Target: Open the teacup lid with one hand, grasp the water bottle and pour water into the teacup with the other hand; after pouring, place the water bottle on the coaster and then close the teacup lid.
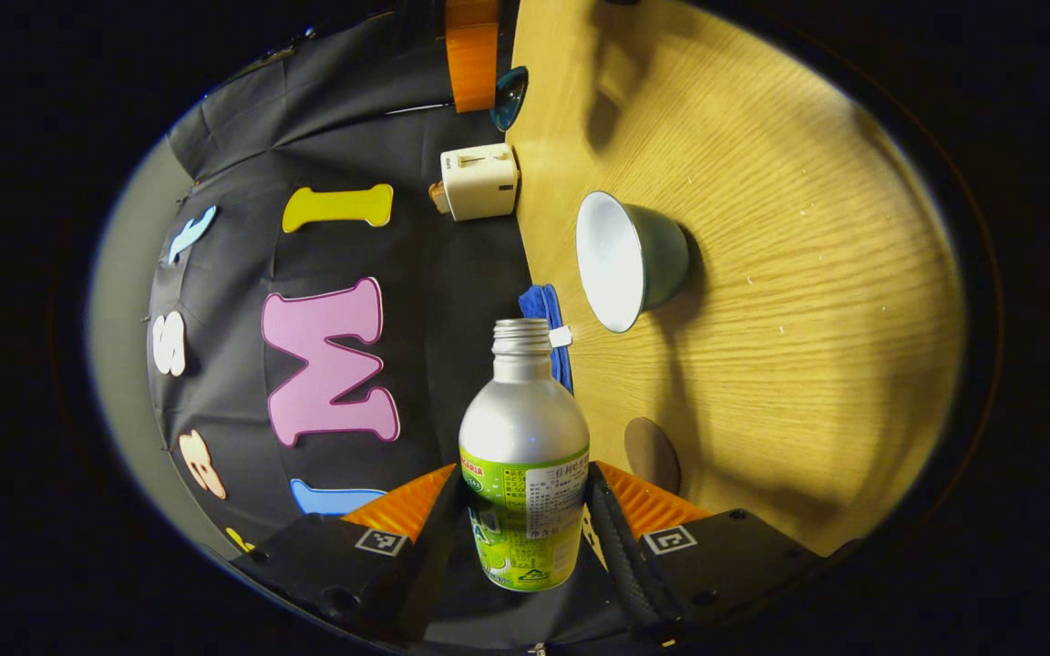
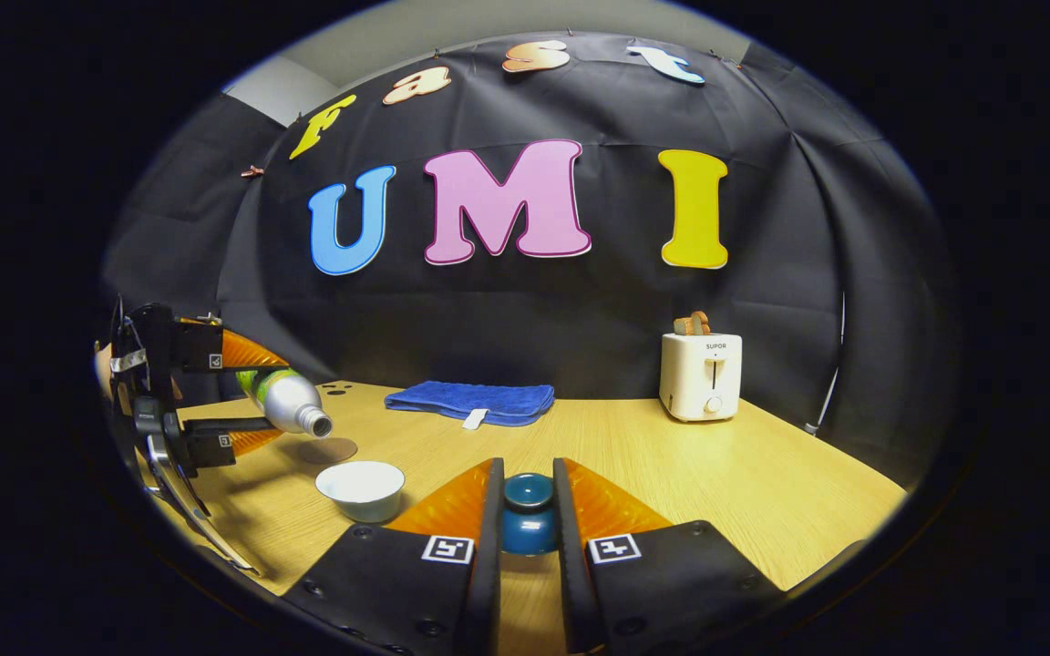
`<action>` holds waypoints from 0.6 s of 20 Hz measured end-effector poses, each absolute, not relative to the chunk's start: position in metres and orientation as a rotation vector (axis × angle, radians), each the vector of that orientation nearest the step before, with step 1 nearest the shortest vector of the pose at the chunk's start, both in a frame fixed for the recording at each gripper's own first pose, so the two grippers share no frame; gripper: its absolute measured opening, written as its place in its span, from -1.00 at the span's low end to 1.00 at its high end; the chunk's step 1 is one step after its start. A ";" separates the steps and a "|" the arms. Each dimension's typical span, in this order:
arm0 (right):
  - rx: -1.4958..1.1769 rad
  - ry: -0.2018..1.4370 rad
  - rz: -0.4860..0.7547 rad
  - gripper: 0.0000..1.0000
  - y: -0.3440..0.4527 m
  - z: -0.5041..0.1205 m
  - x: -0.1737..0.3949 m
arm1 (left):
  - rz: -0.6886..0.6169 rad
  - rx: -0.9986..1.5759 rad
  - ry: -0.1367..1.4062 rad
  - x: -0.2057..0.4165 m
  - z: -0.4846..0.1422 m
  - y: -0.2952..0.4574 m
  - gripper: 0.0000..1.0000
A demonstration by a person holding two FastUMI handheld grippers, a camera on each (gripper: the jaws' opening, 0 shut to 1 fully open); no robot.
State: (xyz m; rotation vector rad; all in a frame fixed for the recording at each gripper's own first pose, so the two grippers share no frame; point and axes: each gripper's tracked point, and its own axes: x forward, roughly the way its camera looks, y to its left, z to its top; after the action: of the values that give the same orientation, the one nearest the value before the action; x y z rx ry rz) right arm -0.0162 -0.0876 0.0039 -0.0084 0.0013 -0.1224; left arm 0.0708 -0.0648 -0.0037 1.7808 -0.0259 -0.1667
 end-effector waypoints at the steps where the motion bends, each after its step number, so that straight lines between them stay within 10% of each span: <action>1: -0.009 0.001 -0.122 -0.29 -0.088 0.004 -0.016 | -0.170 1.798 -0.026 0.073 -0.003 -0.065 0.58; 12: -0.008 0.001 -0.122 -0.38 -0.088 0.004 -0.016 | -0.180 1.933 -0.061 0.079 0.008 -0.071 0.58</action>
State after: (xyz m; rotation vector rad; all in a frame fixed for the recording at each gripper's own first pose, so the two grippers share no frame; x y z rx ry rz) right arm -0.0161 -0.0876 0.0038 -0.0084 0.0014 -0.1216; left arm 0.0789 -0.0711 0.0075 1.9328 -0.0610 -0.1805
